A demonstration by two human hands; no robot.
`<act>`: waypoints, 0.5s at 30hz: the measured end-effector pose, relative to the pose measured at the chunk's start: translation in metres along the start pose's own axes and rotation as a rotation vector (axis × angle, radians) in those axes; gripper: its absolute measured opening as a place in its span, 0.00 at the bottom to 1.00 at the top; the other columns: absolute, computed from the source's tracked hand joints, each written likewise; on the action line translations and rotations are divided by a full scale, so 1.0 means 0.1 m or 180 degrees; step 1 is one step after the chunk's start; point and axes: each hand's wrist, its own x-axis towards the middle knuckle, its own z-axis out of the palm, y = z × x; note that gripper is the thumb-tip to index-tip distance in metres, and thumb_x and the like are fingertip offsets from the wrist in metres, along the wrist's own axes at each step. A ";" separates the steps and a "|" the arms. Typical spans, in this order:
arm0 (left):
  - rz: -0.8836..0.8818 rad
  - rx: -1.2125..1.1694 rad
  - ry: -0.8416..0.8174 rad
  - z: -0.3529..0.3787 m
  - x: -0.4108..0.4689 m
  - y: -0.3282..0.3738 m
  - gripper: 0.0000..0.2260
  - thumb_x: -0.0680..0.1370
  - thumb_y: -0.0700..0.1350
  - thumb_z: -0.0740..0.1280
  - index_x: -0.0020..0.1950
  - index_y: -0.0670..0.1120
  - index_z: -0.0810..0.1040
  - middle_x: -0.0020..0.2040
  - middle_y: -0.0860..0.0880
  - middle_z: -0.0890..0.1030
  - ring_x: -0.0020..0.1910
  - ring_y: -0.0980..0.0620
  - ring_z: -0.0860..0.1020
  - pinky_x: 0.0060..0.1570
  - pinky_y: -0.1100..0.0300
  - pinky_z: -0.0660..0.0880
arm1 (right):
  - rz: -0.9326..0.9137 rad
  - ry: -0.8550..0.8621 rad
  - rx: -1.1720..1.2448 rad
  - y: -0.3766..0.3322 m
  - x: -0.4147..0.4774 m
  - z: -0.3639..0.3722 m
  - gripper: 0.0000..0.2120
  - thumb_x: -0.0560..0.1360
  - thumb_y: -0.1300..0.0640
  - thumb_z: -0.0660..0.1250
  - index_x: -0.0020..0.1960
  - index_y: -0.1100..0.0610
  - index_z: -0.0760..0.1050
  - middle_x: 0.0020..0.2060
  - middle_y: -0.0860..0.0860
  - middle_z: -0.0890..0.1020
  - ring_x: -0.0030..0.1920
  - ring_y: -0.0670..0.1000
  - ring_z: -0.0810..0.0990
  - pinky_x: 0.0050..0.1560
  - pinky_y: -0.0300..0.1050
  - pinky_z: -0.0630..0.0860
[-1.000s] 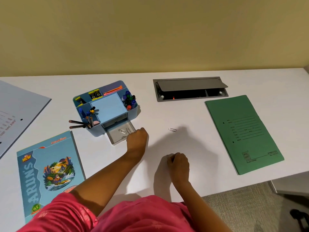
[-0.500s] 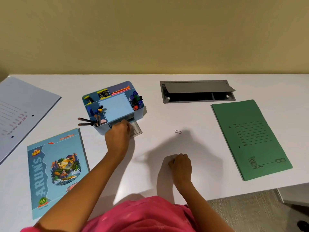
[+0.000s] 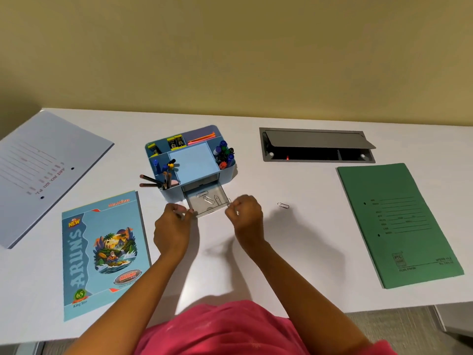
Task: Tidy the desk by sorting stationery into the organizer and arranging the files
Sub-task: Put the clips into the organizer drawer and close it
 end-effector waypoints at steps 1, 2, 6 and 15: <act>-0.0306 -0.0198 -0.0104 0.00 0.03 -0.02 0.09 0.76 0.51 0.67 0.48 0.46 0.77 0.44 0.48 0.80 0.42 0.46 0.75 0.40 0.57 0.69 | 0.0081 -0.0181 -0.0089 -0.08 0.08 0.06 0.04 0.71 0.62 0.69 0.41 0.62 0.76 0.38 0.55 0.78 0.39 0.51 0.75 0.40 0.37 0.68; -0.0532 -0.0353 -0.0212 0.01 0.06 -0.04 0.10 0.76 0.52 0.68 0.46 0.46 0.77 0.44 0.47 0.81 0.43 0.45 0.76 0.41 0.56 0.69 | 0.0173 -0.0336 -0.0225 -0.12 0.16 0.13 0.04 0.73 0.61 0.69 0.42 0.61 0.77 0.41 0.55 0.79 0.42 0.51 0.77 0.41 0.37 0.69; -0.0977 -0.0751 -0.0501 0.01 0.15 -0.10 0.12 0.74 0.54 0.69 0.35 0.48 0.77 0.35 0.47 0.79 0.38 0.42 0.76 0.39 0.57 0.69 | 0.0074 -0.0421 -0.0474 -0.19 0.33 0.30 0.04 0.75 0.59 0.68 0.46 0.60 0.78 0.45 0.56 0.80 0.46 0.52 0.79 0.45 0.40 0.75; -0.1152 -0.0908 -0.0638 -0.01 0.18 -0.09 0.12 0.73 0.55 0.71 0.36 0.48 0.80 0.31 0.48 0.77 0.28 0.48 0.69 0.34 0.60 0.65 | 0.0086 0.0390 0.0004 0.29 0.31 -0.09 0.09 0.71 0.60 0.59 0.39 0.62 0.76 0.36 0.57 0.78 0.39 0.56 0.75 0.40 0.46 0.70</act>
